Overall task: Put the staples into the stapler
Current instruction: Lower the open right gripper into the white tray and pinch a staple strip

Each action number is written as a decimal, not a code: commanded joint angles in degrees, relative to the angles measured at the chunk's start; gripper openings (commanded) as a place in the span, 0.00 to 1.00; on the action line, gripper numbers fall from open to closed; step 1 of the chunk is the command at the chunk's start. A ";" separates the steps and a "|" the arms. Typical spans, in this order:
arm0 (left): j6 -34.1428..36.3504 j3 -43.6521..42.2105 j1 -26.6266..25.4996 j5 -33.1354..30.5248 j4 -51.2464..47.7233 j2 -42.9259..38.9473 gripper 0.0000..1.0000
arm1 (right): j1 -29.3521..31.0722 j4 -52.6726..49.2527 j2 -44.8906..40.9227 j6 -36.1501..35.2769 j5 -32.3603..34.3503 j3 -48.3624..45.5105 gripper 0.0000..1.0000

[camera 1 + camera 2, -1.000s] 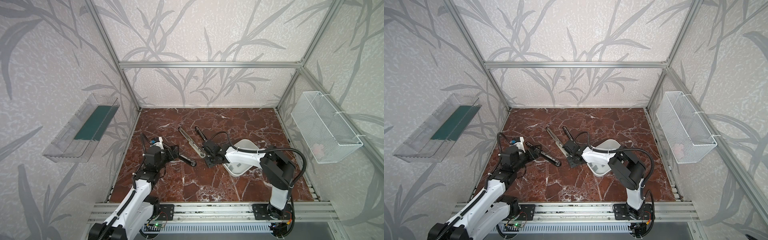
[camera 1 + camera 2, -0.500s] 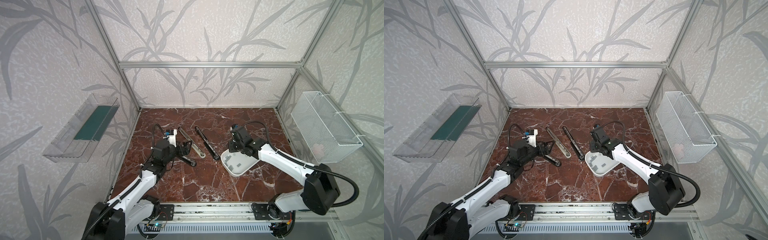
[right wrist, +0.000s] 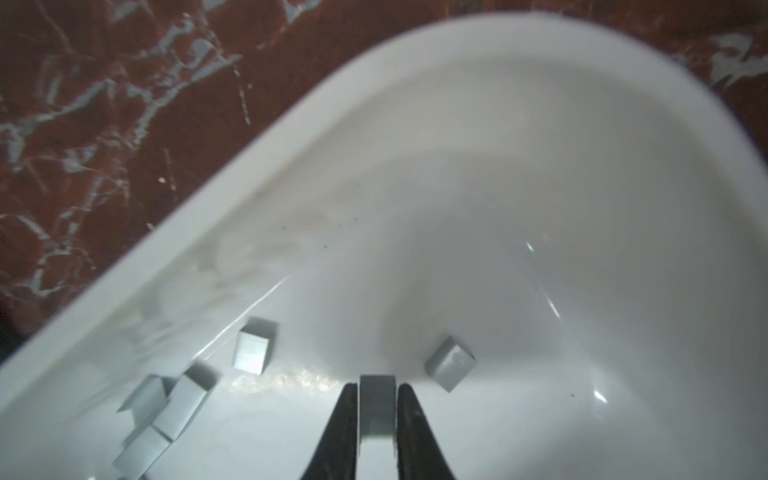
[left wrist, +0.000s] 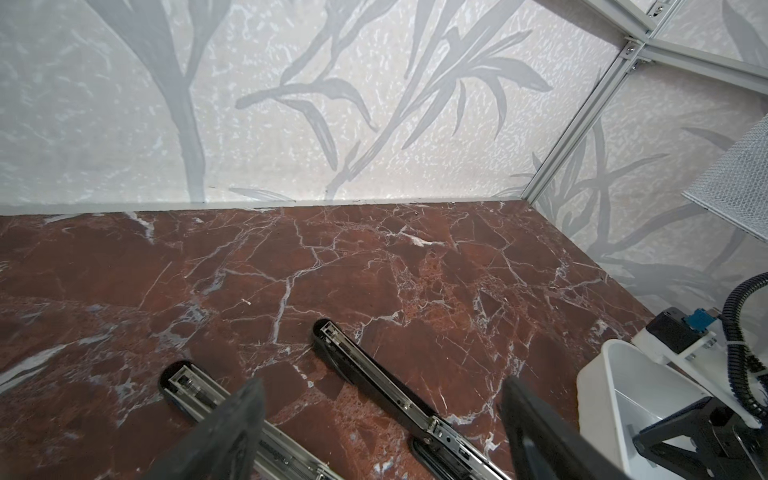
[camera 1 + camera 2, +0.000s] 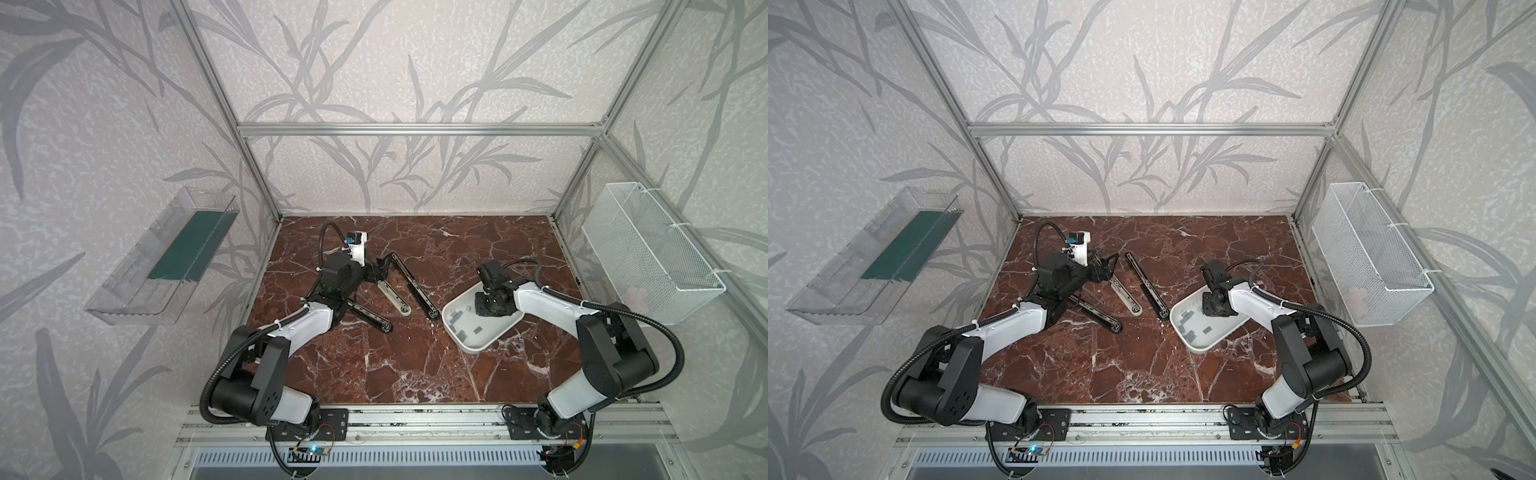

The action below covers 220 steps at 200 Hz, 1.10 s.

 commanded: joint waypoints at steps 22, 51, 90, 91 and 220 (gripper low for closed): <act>3.10 -1.64 0.63 0.31 7.53 0.38 0.89 | 0.00 -1.58 0.37 1.66 -0.87 2.49 0.33; 3.77 -2.34 0.82 0.98 6.93 -0.48 0.89 | 0.76 -1.60 -4.06 4.50 -2.36 1.74 0.35; 6.38 -3.44 1.04 -0.18 2.34 -3.11 0.89 | 0.42 -6.76 -2.58 7.17 3.27 4.53 0.34; 6.40 -3.46 1.05 -0.15 2.21 -3.17 0.89 | 0.34 -6.98 -2.50 7.17 3.35 4.60 0.34; 5.89 -1.12 2.82 3.34 -2.50 -0.42 0.88 | -7.67 -10.35 7.94 13.82 -5.70 8.71 0.35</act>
